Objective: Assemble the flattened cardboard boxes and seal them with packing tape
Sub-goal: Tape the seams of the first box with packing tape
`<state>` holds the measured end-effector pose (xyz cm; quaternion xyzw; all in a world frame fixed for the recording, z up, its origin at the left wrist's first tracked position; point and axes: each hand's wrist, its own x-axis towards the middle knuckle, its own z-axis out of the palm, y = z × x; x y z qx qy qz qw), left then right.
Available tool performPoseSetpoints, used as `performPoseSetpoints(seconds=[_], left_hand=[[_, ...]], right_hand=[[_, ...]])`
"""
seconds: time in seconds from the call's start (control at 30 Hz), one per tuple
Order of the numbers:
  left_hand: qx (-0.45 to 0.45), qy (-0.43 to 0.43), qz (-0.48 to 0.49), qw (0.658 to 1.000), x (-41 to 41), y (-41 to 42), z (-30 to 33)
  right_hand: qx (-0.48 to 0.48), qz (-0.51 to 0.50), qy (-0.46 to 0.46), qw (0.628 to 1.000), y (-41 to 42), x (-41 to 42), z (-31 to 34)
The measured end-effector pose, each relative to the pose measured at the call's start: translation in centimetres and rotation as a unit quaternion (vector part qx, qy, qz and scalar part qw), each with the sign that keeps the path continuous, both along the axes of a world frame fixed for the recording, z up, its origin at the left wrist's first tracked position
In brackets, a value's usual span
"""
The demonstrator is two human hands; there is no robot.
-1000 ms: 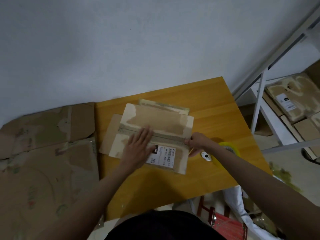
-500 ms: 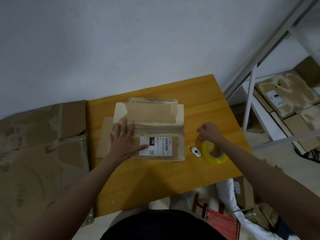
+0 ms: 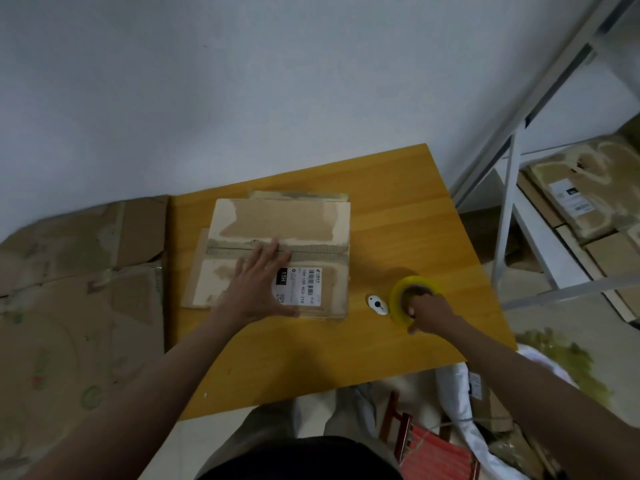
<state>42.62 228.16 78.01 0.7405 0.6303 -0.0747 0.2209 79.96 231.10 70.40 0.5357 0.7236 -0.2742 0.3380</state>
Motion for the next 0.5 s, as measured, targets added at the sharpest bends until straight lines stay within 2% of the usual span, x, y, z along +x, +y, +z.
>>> performPoseSetpoints(seconds=[0.07, 0.13, 0.2, 0.27, 0.37, 0.5], left_hand=[[-0.004, 0.002, 0.014, 1.000, 0.8, 0.4, 0.3], [-0.009, 0.007, 0.024, 1.000, 1.6, 0.9, 0.5], [-0.012, 0.012, 0.021, 1.000, 2.3, 1.4, 0.8], [-0.008, -0.007, 0.006, 1.000, 3.4, 2.2, 1.4], [0.004, -0.101, -0.004, 0.995, 6.1, 3.8, 3.5], [0.050, -0.231, -0.016, 0.972, 9.9, 6.2, 7.7]], right_hand=[[0.036, 0.030, 0.019, 0.999, 0.0, 0.0, -0.2], [0.056, 0.017, 0.068, 0.996, 0.3, 0.1, 0.2], [0.066, -0.070, 0.149, 0.984, 1.1, 0.5, 1.1], [0.083, -0.154, 0.240, 0.955, 2.0, 0.9, 2.6], [0.125, -0.186, 0.320, 0.920, 2.8, 0.9, 5.6], [0.145, -0.226, 0.426, 0.864, 3.2, -0.1, 10.1]])
